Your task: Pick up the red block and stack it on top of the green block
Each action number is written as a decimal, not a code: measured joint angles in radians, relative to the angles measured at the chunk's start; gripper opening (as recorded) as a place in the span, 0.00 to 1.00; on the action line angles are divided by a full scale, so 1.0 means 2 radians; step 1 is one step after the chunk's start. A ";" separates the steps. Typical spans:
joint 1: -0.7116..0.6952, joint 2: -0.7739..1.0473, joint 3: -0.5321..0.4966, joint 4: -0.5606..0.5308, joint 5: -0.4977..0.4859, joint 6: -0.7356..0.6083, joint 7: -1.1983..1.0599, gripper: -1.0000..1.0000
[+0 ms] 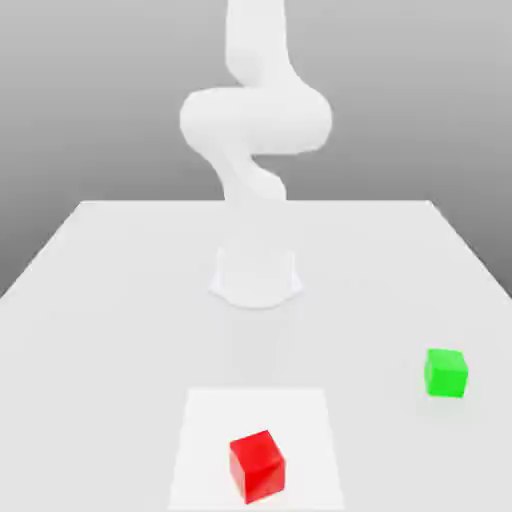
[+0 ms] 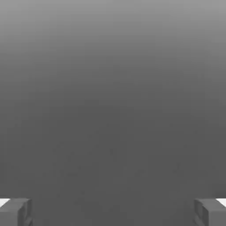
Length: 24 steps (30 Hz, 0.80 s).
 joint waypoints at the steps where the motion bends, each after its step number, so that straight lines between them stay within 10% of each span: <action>1: -0.011 0.018 0.010 -0.004 -0.004 0.007 0.023 0.50; 24: -0.125 0.397 0.114 -0.090 -0.080 0.157 0.514 0.50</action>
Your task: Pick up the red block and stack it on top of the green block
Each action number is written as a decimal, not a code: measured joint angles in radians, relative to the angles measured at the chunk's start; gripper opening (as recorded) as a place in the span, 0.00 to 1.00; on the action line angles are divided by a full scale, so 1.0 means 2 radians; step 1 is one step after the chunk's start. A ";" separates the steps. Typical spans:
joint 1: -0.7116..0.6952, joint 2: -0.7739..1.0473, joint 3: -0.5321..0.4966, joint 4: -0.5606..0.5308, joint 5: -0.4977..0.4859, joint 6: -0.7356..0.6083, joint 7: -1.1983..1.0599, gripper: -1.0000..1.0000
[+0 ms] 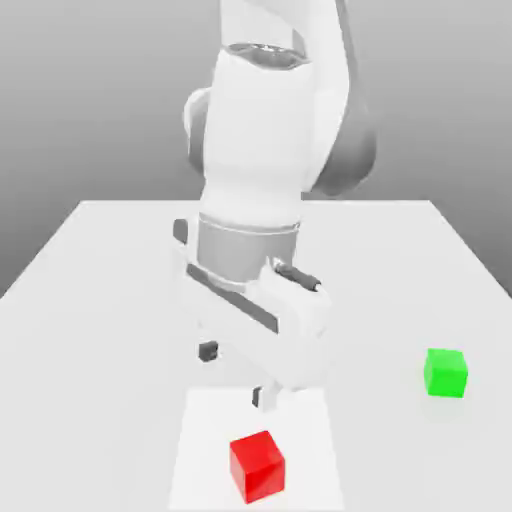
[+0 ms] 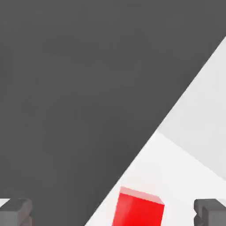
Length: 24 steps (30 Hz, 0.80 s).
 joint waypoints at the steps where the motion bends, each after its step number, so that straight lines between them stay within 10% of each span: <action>1: 0.002 0.015 0.000 -0.004 0.006 0.007 0.014 0.50; 8: 0.033 0.130 -0.038 -0.001 -0.018 0.091 0.083 0.50; 9: 0.039 0.143 -0.044 0.001 -0.025 0.100 0.089 0.00; 24: 0.052 0.025 0.027 -0.031 0.060 0.022 0.077 0.00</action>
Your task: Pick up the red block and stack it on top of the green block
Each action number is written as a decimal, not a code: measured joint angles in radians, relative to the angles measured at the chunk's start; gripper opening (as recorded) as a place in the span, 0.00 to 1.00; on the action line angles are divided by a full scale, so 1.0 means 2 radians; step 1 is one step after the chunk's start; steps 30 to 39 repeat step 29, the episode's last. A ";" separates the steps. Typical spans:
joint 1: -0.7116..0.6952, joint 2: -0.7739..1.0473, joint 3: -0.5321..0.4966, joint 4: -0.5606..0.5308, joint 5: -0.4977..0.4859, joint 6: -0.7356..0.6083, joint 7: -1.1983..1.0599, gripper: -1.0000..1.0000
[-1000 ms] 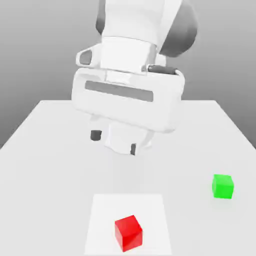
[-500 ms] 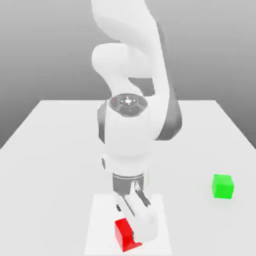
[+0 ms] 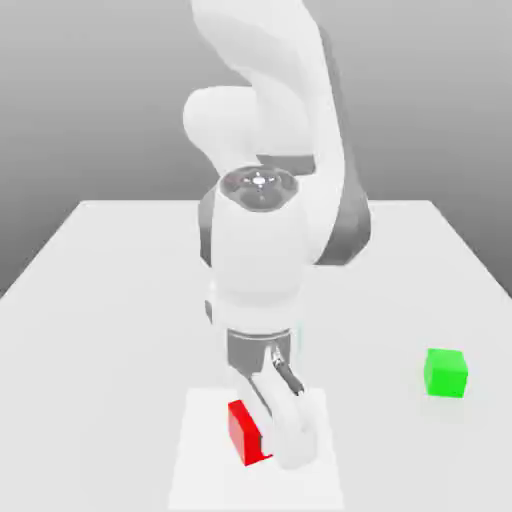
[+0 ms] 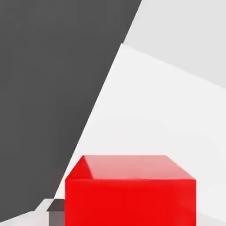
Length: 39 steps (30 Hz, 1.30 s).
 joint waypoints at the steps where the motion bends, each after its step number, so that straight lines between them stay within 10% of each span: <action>1: 0.016 -0.012 0.015 -0.007 0.010 -0.003 0.012 0.00; 12: 0.215 -0.102 0.121 -0.081 0.074 -0.015 0.176 0.00; 26: 0.225 0.010 0.080 -0.077 -0.093 0.075 0.305 0.00; 27: 0.230 0.017 0.072 -0.077 -0.104 0.081 0.312 1.00; 39: 0.230 0.017 0.072 -0.077 -0.104 0.081 0.312 1.00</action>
